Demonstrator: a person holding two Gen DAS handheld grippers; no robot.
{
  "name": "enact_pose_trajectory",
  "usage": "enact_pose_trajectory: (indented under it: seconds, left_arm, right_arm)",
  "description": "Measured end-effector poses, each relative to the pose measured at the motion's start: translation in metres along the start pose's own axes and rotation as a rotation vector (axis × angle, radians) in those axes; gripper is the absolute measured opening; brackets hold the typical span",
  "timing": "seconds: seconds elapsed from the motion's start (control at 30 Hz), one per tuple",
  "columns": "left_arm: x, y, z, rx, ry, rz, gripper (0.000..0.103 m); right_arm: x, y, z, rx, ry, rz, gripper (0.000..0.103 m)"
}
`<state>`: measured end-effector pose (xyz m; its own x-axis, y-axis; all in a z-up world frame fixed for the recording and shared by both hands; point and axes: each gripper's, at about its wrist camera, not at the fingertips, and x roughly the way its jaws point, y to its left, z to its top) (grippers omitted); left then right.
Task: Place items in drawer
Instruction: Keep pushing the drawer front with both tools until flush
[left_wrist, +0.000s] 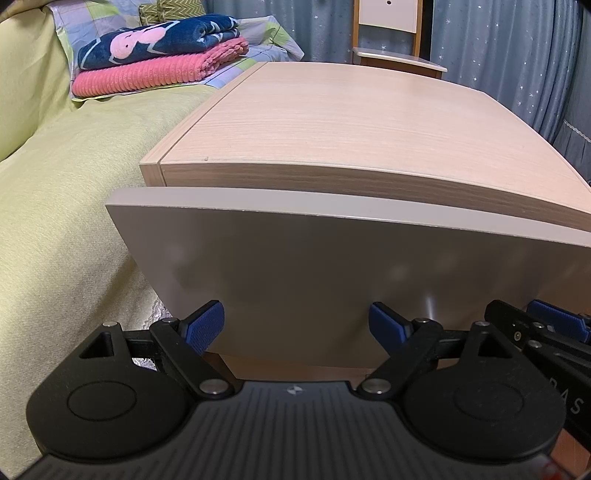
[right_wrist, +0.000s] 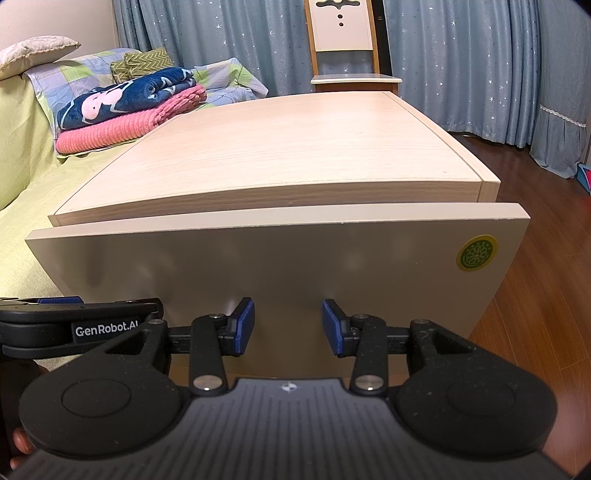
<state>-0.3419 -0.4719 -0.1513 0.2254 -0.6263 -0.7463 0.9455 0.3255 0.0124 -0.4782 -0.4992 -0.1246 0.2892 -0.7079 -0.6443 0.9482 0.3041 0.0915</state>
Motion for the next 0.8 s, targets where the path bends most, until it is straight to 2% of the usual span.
enact_pose_trajectory:
  seconds: [0.8]
  left_arm:
    - [0.0025,-0.0007,0.0026,-0.012,-0.003,-0.001,0.088]
  right_arm:
    - [0.0014,-0.0031,0.0025,0.004,-0.004,-0.003,0.036]
